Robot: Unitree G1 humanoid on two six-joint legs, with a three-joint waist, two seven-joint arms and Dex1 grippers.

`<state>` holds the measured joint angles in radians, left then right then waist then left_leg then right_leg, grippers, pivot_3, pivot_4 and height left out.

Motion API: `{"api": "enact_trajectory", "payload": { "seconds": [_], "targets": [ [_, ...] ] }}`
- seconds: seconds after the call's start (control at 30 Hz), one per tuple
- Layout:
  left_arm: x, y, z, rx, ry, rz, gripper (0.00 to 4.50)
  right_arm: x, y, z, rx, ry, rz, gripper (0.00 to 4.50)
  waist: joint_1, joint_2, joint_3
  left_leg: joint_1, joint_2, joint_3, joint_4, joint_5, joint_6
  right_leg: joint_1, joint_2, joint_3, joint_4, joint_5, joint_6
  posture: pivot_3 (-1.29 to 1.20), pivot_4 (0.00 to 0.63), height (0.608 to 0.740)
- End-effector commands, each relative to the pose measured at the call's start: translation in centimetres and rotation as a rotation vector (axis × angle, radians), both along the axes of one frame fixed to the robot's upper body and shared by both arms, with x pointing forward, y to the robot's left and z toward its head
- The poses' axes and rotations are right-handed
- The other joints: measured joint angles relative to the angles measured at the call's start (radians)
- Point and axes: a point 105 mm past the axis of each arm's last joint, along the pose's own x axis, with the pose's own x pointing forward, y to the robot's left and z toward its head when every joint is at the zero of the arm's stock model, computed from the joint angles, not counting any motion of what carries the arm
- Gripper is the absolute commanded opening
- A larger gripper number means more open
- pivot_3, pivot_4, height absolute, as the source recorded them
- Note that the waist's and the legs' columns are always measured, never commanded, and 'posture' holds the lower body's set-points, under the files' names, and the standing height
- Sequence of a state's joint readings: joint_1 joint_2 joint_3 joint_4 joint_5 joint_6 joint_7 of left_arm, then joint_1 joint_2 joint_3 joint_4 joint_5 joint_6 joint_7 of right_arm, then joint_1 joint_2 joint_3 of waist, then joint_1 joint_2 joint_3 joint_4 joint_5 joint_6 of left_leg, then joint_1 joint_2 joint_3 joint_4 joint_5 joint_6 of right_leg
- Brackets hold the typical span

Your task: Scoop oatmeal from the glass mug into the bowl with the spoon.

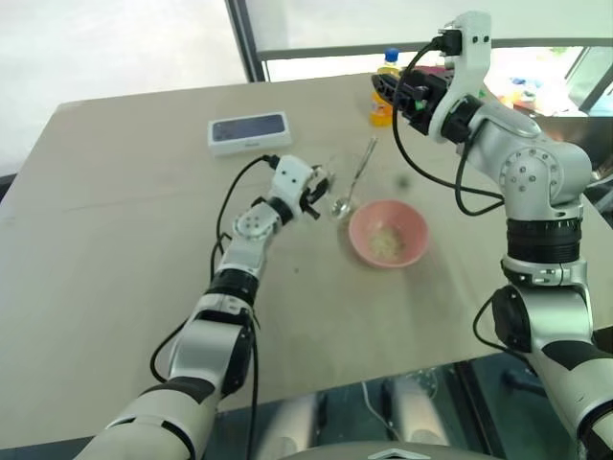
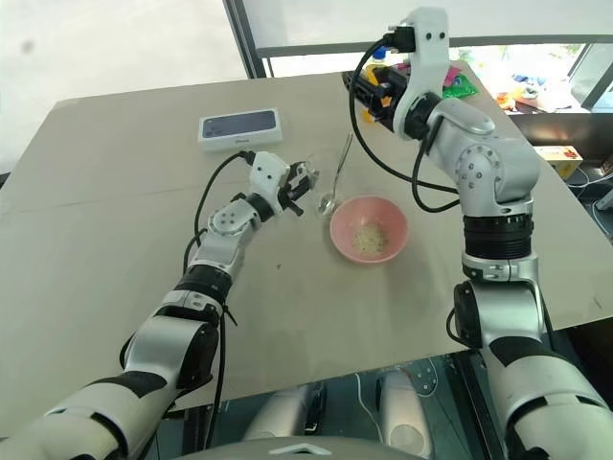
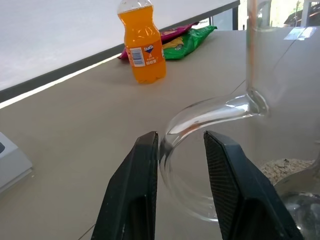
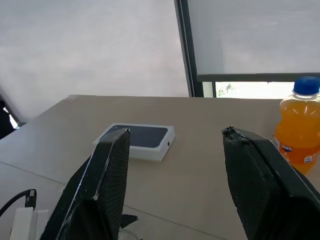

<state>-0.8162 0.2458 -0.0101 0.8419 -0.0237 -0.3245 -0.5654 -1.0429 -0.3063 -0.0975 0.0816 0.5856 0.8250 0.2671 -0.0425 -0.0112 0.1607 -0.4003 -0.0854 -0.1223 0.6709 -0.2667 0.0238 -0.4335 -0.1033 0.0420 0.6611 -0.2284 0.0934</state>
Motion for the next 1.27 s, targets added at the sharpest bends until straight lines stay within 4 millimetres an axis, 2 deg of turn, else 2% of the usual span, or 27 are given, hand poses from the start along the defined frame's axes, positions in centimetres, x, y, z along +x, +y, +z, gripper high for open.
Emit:
{"api": "enact_trajectory", "payload": {
  "seconds": [0.03, 0.2, 0.33, 0.5, 0.53, 0.57, 0.63, 0.7, 0.73, 0.83, 0.9, 1.0, 1.07, 1.13, 1.27],
  "targets": [
    [-0.5, 0.6, 1.8, -0.006, -0.067, -0.012, 1.46, -0.7, -0.6, 1.5, 0.026, -0.058, 0.0, 2.92, -0.001, 0.0, 0.0, 0.0, 0.0, 0.0, 0.0, 0.0, 0.0, 0.0, 0.0, 0.0, 0.0, 0.0, 0.0, 0.0, 0.15, 0.74],
    [-2.3, 1.2, 1.8, 0.018, -0.063, -0.066, 1.46, -0.8, -2.2, 0.9, 0.052, -0.057, -0.026, 2.92, 0.0, 0.0, 0.0, 0.0, 0.0, 0.0, -0.001, 0.0, 0.0, 0.0, 0.0, 0.0, 0.0, 0.0, 0.0, 0.0, 0.15, 0.74],
    [-4.2, 2.8, 2.3, 0.022, -0.067, -0.079, 1.46, -1.3, -4.9, 0.1, 0.099, -0.059, -0.061, 2.92, 0.0, 0.0, 0.0, 0.0, 0.001, 0.0, -0.001, 0.0, 0.0, 0.0, 0.0, 0.0, 0.0, 0.0, 0.0, 0.0, 0.15, 0.74],
    [-7.6, 4.5, 2.1, 0.048, -0.075, -0.073, 1.46, -2.8, -8.8, -2.3, 0.079, -0.054, -0.099, 2.92, 0.001, 0.001, 0.0, 0.0, 0.001, 0.001, -0.001, 0.0, 0.0, 0.0, 0.0, 0.001, -0.001, 0.0, 0.0, 0.0, 0.15, 0.74],
    [-8.3, 4.7, 2.0, 0.039, -0.068, -0.071, 1.98, -3.2, -9.5, -3.1, 0.031, -0.053, -0.11, 3.43, 0.003, 0.001, 0.0, 0.0, 0.001, 0.001, -0.001, 0.0, 0.0, 0.0, 0.0, 0.001, -0.001, 0.0, 0.0, 0.0, 0.15, 0.74],
    [-9.1, 5.1, 1.9, 0.006, -0.045, -0.066, 2.29, -3.7, -10.2, -4.0, 0.013, -0.041, -0.12, 3.74, 0.003, 0.001, 0.001, 0.0, 0.001, 0.001, -0.001, 0.0, 0.0, 0.0, 0.0, 0.001, -0.001, 0.0, 0.0, 0.0, 0.15, 0.74],
    [-10.6, 5.8, 1.5, -0.037, -0.002, -0.049, 3.29, -4.6, -11.8, -5.6, 0.004, -0.009, -0.138, 4.5, 0.004, 0.001, 0.001, 0.001, 0.001, 0.001, -0.002, 0.0, 0.0, 0.0, 0.0, 0.001, -0.002, 0.0, 0.0, 0.0, 0.15, 0.74],
    [-12.1, 6.6, 0.6, -0.075, 0.056, -0.02, 4.24, -6.0, -13.2, -8.0, -0.114, 0.005, -0.147, 4.5, 0.006, 0.001, 0.0, 0.001, 0.002, 0.001, -0.002, -0.001, 0.001, 0.001, 0.0, 0.001, -0.002, 0.0, 0.0, 0.0, 0.15, 0.74],
    [-12.7, 7.2, 0.0, -0.076, 0.08, 0.011, 4.44, -6.8, -13.5, -9.5, -0.184, 0.019, -0.129, 4.5, 0.007, 0.001, 0.001, 0.002, 0.002, 0.001, -0.002, -0.002, 0.004, 0.001, 0.0, 0.001, -0.002, 0.0, 0.0, 0.0, 0.15, 0.74],
    [-14.6, 9.1, -2.5, -0.014, 0.149, 0.144, 4.44, -10.0, -13.9, -14.2, -0.321, 0.091, -0.014, 4.5, 0.013, 0.001, 0.0, 0.003, 0.002, 0.002, -0.002, -0.003, 0.005, 0.002, 0.0, 0.001, -0.002, 0.0, 0.0, 0.0, 0.15, 0.74],
    [-16.3, 9.7, -3.9, -0.02, 0.2, 0.198, 4.44, -12.1, -14.0, -16.7, -0.349, 0.11, 0.042, 4.5, 0.012, 0.001, 0.001, 0.005, 0.003, 0.003, -0.002, -0.003, 0.005, 0.004, 0.001, 0.001, -0.003, 0.0, 0.0, 0.0, 0.15, 0.74],
    [-18.2, 10.3, -5.3, -0.04, 0.248, 0.245, 4.44, -14.0, -14.0, -18.6, -0.336, 0.122, 0.079, 4.5, 0.012, 0.002, 0.001, 0.008, 0.003, 0.004, -0.002, -0.003, 0.005, 0.008, 0.001, 0.002, -0.003, 0.0, 0.0, 0.0, 0.15, 0.74],
    [-19.3, 10.3, -6.4, -0.039, 0.287, 0.254, 4.44, -14.5, -14.2, -19.3, -0.314, 0.118, 0.08, 4.5, 0.013, 0.003, 0.004, 0.012, 0.003, 0.004, -0.002, -0.003, 0.005, 0.012, 0.0, 0.002, -0.004, -0.001, 0.0, 0.0, 0.15, 0.74],
    [-20.4, 10.3, -7.8, -0.004, 0.317, 0.254, 4.44, -14.8, -14.6, -20.2, -0.319, 0.121, 0.084, 4.5, 0.014, 0.002, 0.004, 0.022, 0.005, 0.003, -0.002, -0.004, 0.005, 0.025, 0.001, 0.001, -0.009, -0.005, 0.002, 0.0, 0.15, 0.74],
    [-21.4, 10.8, -9.2, 0.026, 0.334, 0.292, 4.44, -15.2, -15.2, -21.6, -0.336, 0.142, 0.113, 4.5, 0.023, 0.002, 0.004, 0.023, 0.005, 0.003, -0.002, -0.005, 0.003, 0.027, 0.0, -0.001, -0.011, -0.005, 0.002, 0.0, 0.15, 0.74]
  ]
}}
